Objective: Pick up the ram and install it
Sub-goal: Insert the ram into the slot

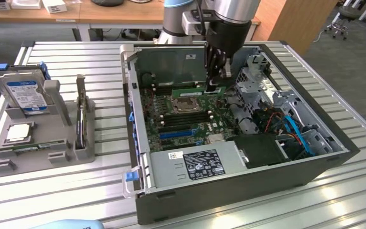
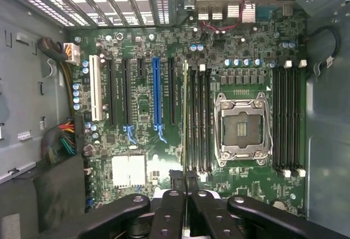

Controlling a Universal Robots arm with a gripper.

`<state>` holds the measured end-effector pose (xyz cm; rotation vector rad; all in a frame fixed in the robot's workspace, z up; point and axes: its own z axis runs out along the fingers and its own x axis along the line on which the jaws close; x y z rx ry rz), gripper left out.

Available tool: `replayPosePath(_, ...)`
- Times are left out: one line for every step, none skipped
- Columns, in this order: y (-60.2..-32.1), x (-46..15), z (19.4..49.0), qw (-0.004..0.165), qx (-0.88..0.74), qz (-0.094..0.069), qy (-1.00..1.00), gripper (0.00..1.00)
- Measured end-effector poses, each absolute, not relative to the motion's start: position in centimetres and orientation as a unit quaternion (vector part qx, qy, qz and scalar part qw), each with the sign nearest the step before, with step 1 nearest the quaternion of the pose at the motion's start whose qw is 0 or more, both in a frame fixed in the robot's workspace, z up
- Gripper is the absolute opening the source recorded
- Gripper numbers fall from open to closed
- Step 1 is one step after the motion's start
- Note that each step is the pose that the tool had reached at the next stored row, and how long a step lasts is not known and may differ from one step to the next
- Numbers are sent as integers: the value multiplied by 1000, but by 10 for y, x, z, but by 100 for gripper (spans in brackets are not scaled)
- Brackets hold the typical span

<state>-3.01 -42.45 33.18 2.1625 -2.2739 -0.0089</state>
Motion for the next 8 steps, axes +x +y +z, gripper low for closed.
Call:
replayPosePath(-424,-30,331,2,689,-3,-725,11)
replayPosePath(-424,-30,330,2,689,-3,-725,11)
replayPosePath(-424,-30,329,2,689,-3,-725,11)
replayPosePath(-424,-30,328,1,689,-2,-725,11)
replayPosePath(-424,-30,327,1,689,-2,-725,11)
replayPosePath(-424,-30,326,1,689,-2,-725,11)
replayPosePath(-424,-30,325,1,689,-2,-725,11)
replayPosePath(-424,-30,324,1,689,-2,-725,11)
